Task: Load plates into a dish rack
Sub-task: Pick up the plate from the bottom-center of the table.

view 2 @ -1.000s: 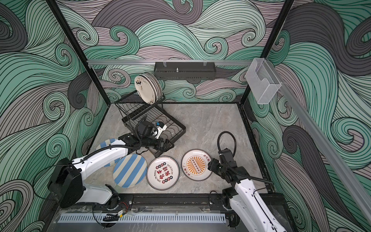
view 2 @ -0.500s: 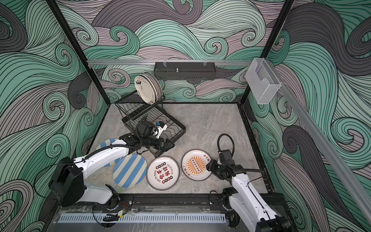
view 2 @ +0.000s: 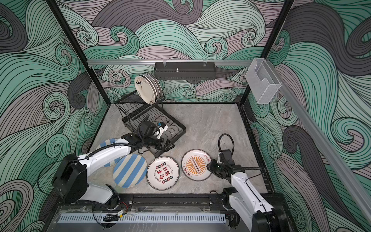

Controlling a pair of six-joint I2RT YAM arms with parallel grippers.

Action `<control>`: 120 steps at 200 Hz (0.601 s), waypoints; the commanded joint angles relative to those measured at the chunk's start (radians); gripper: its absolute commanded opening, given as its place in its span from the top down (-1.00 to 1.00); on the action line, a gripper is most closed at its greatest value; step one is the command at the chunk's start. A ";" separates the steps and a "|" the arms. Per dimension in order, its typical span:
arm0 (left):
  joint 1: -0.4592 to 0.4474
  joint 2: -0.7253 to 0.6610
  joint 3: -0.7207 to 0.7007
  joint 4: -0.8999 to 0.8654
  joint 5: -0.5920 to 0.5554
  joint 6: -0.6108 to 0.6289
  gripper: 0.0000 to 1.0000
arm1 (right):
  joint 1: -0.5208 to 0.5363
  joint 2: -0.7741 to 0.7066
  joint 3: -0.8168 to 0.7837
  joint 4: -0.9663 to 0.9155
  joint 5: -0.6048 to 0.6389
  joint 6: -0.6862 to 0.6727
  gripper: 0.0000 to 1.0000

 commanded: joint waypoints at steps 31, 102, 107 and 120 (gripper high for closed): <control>-0.006 0.019 0.040 -0.018 0.000 0.013 -0.97 | -0.026 -0.048 -0.048 -0.003 -0.007 0.013 0.51; -0.007 0.029 0.054 -0.030 0.005 0.016 -0.97 | -0.060 -0.071 -0.037 0.035 -0.030 0.033 0.87; -0.007 0.029 0.055 -0.029 0.006 0.016 -0.97 | -0.063 -0.072 -0.034 0.037 -0.031 0.033 0.89; -0.007 0.033 0.056 -0.030 0.008 0.018 -0.97 | -0.073 -0.070 -0.027 0.045 -0.031 0.030 0.94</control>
